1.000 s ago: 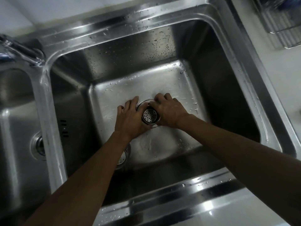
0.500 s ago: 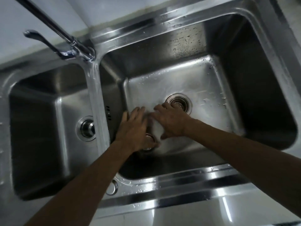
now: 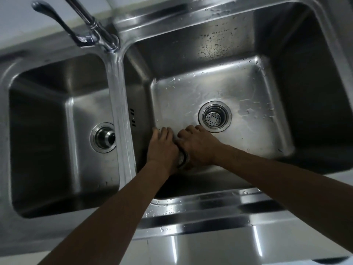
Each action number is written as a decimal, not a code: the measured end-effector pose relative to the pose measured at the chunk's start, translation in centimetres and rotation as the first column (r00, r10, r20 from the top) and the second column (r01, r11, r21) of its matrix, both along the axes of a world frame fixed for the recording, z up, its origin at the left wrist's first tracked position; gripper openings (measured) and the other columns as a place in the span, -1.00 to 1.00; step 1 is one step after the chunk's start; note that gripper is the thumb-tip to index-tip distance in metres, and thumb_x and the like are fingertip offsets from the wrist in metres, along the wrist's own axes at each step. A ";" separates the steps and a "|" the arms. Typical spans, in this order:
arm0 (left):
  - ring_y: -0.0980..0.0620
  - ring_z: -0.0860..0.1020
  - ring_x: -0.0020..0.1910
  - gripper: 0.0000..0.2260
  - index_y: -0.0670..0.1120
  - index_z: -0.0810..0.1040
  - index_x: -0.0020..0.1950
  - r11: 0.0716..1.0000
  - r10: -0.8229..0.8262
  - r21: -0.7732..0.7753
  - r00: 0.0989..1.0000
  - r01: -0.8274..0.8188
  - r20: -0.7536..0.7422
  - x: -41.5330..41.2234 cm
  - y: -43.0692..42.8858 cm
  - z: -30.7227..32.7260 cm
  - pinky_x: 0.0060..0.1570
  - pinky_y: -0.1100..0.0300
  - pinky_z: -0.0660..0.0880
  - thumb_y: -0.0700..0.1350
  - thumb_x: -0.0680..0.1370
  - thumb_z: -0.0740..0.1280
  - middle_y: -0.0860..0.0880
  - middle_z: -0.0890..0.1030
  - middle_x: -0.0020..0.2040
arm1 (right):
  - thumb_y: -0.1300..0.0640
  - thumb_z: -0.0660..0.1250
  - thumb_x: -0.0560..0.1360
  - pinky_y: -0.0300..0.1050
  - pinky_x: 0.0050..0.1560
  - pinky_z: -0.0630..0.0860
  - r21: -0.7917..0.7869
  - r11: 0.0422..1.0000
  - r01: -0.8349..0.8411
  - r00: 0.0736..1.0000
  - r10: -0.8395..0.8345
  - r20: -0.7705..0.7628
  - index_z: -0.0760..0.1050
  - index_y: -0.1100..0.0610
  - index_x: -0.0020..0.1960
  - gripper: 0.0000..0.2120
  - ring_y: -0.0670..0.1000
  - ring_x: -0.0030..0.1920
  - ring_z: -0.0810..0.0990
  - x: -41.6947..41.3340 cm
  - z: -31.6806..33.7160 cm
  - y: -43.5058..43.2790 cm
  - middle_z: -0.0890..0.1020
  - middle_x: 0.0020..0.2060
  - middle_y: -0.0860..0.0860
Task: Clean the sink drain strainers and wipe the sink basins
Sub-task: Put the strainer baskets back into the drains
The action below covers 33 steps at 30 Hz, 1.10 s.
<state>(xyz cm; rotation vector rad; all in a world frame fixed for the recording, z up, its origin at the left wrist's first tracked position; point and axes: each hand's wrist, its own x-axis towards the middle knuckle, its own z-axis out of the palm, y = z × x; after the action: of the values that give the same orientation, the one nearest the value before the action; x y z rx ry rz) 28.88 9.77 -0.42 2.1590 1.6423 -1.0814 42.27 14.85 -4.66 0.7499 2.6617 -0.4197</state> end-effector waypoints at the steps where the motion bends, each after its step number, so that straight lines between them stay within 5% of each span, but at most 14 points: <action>1: -0.21 0.17 0.57 -0.26 -0.08 0.38 0.58 1.000 0.018 0.014 1.000 -0.019 0.026 -0.1 0.0 0.0 0.56 -0.23 0.02 0.36 0.55 0.29 -0.21 0.22 0.59 | -0.47 0.31 0.37 0.12 0.19 0.43 0.008 1.000 0.015 1.000 -0.015 -0.011 0.31 0.13 0.49 -0.09 0.25 0.20 0.50 0.1 0.0 0.0 0.52 0.25 0.13; 6: -0.16 0.19 0.56 -0.13 -0.12 0.34 0.58 0.989 0.114 0.073 0.983 -0.126 0.147 -0.4 0.4 0.1 0.54 -0.26 0.03 0.40 0.46 0.39 -0.17 0.23 0.58 | -0.46 0.36 0.34 0.19 0.28 0.40 -0.009 0.996 0.086 0.995 -0.086 -0.046 0.38 0.01 0.45 -0.16 0.26 0.29 0.48 1.3 1.6 1.2 0.51 0.33 0.13; 11: -0.12 0.22 0.57 -0.21 -0.09 0.43 0.50 0.958 0.088 0.230 0.941 -0.170 0.328 1.0 1.8 1.7 0.52 -0.27 0.04 0.40 0.45 0.37 -0.11 0.26 0.58 | -0.46 0.30 0.38 0.21 0.42 0.32 0.020 0.978 0.207 0.978 -0.207 -0.002 0.36 -0.12 0.49 -0.23 0.21 0.42 0.38 4.6 5.8 2.9 0.43 0.44 0.05; 19: -0.15 0.21 0.59 -0.13 -0.11 0.42 0.53 0.855 0.038 0.440 0.879 -0.275 0.475 1.3 4.2 8.1 0.55 -0.22 -0.01 0.41 0.39 0.41 -0.09 0.26 0.60 | -0.43 0.43 0.31 0.21 0.35 0.37 0.239 0.958 0.158 0.986 -0.166 0.015 0.31 -0.13 0.53 -0.12 0.23 0.39 0.41 5.5 14.2 6.6 0.45 0.45 0.04; 26: -0.16 0.25 0.58 -0.11 -0.10 0.43 0.52 0.736 0.037 0.590 0.890 -0.332 0.455 -6.1 1.8 12.9 0.55 -0.20 0.09 0.40 0.35 0.44 -0.11 0.29 0.59 | -0.49 0.31 0.30 0.21 0.22 0.50 0.302 0.951 0.063 0.994 -0.035 -0.099 0.32 -0.05 0.52 -0.09 0.29 0.28 0.51 -2.1 19.2 6.1 0.55 0.35 0.08; 33: -0.19 0.37 0.51 -0.11 -0.09 0.51 0.48 0.637 0.151 0.632 0.875 -0.442 0.460 -16.9 -3.9 13.6 0.48 -0.15 0.13 0.48 0.34 0.35 -0.12 0.42 0.52 | -0.40 0.38 0.39 0.12 0.27 0.49 0.182 0.982 -0.047 0.957 0.096 -0.272 0.37 0.04 0.49 -0.19 0.17 0.24 0.55 -13.9 19.0 2.4 0.59 0.29 0.05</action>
<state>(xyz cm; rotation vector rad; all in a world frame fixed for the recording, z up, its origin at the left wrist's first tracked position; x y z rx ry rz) 11.94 5.83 13.17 2.1348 2.3673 0.1541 28.38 17.20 14.32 0.6837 3.0133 -0.2956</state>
